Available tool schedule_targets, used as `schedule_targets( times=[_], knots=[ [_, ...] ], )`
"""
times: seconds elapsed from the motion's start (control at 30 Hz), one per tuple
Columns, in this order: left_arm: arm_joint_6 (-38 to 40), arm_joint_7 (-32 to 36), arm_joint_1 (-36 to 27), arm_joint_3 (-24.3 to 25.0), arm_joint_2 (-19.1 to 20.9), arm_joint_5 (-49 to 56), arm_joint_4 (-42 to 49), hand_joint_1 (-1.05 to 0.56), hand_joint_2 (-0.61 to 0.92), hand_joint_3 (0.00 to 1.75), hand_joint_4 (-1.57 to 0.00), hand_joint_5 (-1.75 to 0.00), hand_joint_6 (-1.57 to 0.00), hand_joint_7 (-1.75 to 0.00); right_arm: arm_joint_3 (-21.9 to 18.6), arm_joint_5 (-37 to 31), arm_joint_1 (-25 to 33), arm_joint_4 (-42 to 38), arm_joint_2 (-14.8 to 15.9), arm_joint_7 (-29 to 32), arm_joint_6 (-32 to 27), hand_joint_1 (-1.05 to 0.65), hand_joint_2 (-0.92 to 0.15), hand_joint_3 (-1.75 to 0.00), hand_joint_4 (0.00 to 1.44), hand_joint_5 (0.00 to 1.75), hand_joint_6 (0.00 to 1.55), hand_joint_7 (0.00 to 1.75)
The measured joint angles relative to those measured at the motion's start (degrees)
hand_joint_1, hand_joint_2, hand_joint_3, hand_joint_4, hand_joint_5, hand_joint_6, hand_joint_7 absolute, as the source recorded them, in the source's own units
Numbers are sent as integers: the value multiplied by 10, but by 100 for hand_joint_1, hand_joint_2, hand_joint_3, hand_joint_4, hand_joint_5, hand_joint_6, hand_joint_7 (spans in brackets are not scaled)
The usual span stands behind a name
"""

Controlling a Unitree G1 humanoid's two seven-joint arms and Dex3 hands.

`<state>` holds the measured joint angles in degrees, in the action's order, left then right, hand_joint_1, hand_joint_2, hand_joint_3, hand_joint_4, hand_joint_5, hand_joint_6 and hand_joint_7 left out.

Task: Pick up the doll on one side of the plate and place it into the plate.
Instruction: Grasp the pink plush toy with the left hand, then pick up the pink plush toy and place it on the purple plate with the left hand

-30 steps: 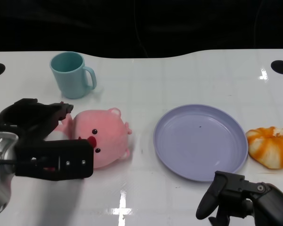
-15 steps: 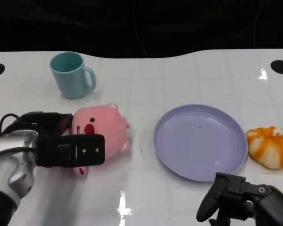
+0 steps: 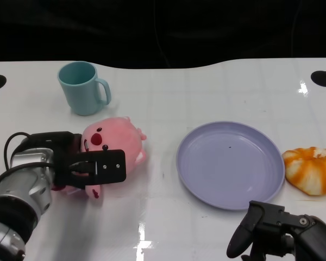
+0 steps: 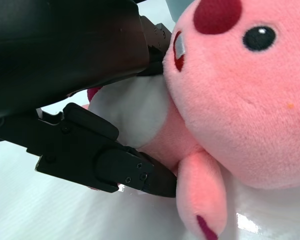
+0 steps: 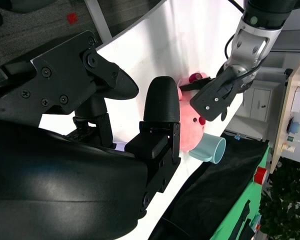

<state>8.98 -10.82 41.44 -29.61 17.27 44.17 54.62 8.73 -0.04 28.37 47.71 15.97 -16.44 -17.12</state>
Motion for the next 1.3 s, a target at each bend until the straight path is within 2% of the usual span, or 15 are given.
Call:
schedule_targets(
  times=[0.07, 0.13, 0.2, 0.23, 0.27, 0.3, 0.33, 0.4, 0.43, 0.57, 0.6, 0.67, 0.8, 1.03, 1.3],
  knots=[
    [-15, 35, -1, 1, -3, -2, 14, -36, 91, 0, -77, -13, -100, -9, 0, 0, 1, 3, 0, 0, -2, -13, -58, -106, 65, 164, 59, 133],
    [-36, 76, -10, 2, -4, -9, 18, -35, 92, 2, -91, -19, -109, -10, -1, 1, 2, 3, 0, 0, -3, -12, -58, -106, 65, 163, 59, 133],
    [-62, 121, -21, 8, -4, -20, 23, -31, 92, 3, -84, -94, -120, -20, -1, 1, 2, 3, 0, 0, -3, -12, -58, -106, 65, 163, 59, 133],
    [-74, 144, -26, 10, -4, -22, 27, -28, 92, 13, -74, -136, -98, -75, -1, 1, 1, 3, 1, 0, -3, -12, -58, -106, 66, 163, 59, 133],
    [-83, 162, -31, 11, -3, -24, 29, -28, 92, 20, -70, -155, -83, -91, -1, 1, 1, 3, 1, 0, -3, -12, -58, -106, 66, 163, 59, 133],
    [-90, 178, -35, 12, -4, -26, 31, -28, 92, 30, -67, -167, -75, -102, -1, 0, 1, 3, 1, 0, -4, -12, -58, -106, 66, 163, 59, 133],
    [-95, 188, -37, 13, -4, -29, 34, -28, 92, 33, -66, -170, -73, -106, -1, 0, 1, 3, 1, 0, -4, -12, -57, -106, 66, 163, 59, 133],
    [-101, 203, -38, 15, -4, -35, 39, -27, 92, 37, -74, -174, -62, -145, -1, 0, 0, 3, 1, 0, -4, -12, -57, -107, 66, 163, 59, 133],
    [-104, 210, -39, 15, -3, -37, 40, -27, 92, 38, -74, -174, -59, -155, -1, 0, 0, 3, 1, 0, -4, -12, -57, -107, 66, 163, 59, 133],
    [-118, 237, -48, 24, -2, -47, 37, -26, 92, 36, -82, -175, -58, -171, -1, 0, -2, 3, 1, 0, -4, -13, -57, -107, 66, 163, 59, 133],
    [-123, 247, -54, 27, -1, -50, 33, -25, 88, 44, -85, -175, -61, -173, -1, 0, -3, 3, 1, 0, -4, -13, -57, -107, 66, 163, 59, 133],
    [-130, 260, -67, 40, 0, -65, 21, -22, 69, 79, -89, -175, -66, -174, -1, 0, -6, 3, 1, 0, -5, -11, -57, -108, 66, 164, 59, 134],
    [-141, 267, -99, 70, 2, -94, -29, -17, 51, 113, -94, -175, -74, -175, 0, 1, -12, 0, 1, 0, -5, -12, -57, -108, 66, 164, 59, 134],
    [-156, 252, -147, 113, 8, -133, -141, -19, 48, 122, -98, -175, -76, -175, 1, 0, -18, -9, 0, 0, -5, -13, -56, -108, 67, 165, 59, 135],
    [-143, 219, -181, 147, 14, -156, -251, -17, 36, 138, -100, -175, -80, -175, 2, 0, -25, -15, 0, 0, -5, -11, -56, -108, 66, 165, 59, 135]
  ],
)
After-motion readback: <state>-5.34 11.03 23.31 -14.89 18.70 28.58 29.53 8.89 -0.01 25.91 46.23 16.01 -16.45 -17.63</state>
